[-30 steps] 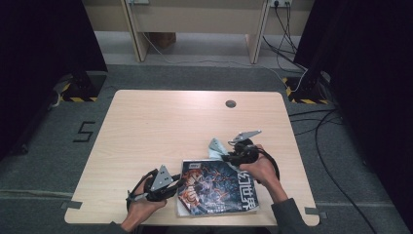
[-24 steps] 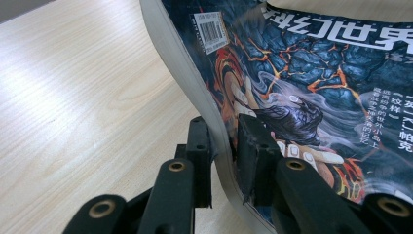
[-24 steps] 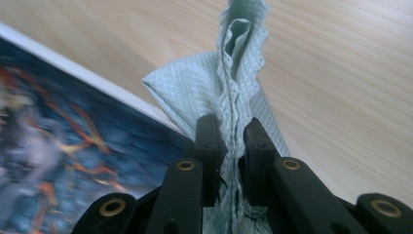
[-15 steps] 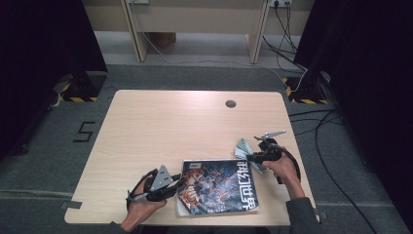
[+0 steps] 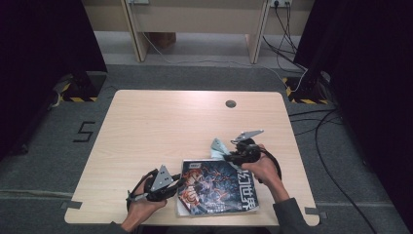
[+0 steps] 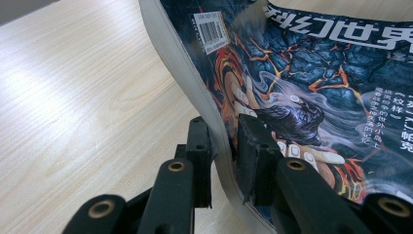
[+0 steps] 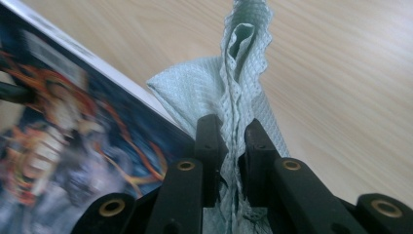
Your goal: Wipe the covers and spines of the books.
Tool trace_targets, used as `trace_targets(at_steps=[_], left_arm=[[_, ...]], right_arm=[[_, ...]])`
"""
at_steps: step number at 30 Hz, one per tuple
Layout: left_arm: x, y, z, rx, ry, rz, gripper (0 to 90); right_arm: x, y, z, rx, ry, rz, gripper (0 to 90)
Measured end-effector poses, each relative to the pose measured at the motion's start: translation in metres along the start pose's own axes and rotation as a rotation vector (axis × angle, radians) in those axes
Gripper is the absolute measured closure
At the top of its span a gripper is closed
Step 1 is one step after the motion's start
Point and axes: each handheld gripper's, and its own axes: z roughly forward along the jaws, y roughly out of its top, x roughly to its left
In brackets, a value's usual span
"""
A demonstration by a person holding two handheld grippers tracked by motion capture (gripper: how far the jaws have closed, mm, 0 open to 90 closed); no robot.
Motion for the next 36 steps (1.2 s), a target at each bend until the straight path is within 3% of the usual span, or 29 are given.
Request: trace_targets(at_steps=[7,10,14,16,18,19,21,24,31,36], left_arm=[[0.0,-0.001,0.0,0.006,0.001,0.002,75.2],[0.0,0.0,0.001,0.005,0.003,0.001,75.2],[0.0,-0.001,0.001,0.004,0.001,-0.001,75.1],[0.0,-0.001,0.001,0.004,0.001,0.001,75.0],[0.0,-0.001,0.001,0.006,0.002,0.004,75.1],[0.0,-0.001,0.001,0.007,0.002,0.004,75.1],[0.001,-0.001,0.002,0.01,0.001,0.003,75.0],[0.001,-0.001,0.002,0.012,0.002,0.002,74.9],[0.0,0.0,0.002,0.005,0.001,0.006,75.1],[0.001,0.0,0.001,0.004,-0.003,0.006,75.1]], right_arm=[[0.05,0.032,0.013,-0.048,0.068,-0.123,80.1],[0.067,0.042,0.016,-0.067,0.103,-0.144,79.8],[0.084,0.054,0.02,-0.07,0.115,-0.208,79.7],[0.085,0.055,0.021,-0.057,0.114,-0.206,80.1],[0.078,0.053,0.02,-0.062,0.131,-0.186,80.5],[0.072,0.05,0.019,-0.054,0.117,-0.179,80.3],[0.056,0.041,0.017,-0.048,0.118,-0.143,80.3],[0.028,0.024,0.011,-0.027,0.113,-0.055,80.3],[-0.029,-0.015,-0.006,0.023,0.047,0.079,80.5],[-0.05,-0.032,-0.014,0.061,-0.016,0.126,80.7]])
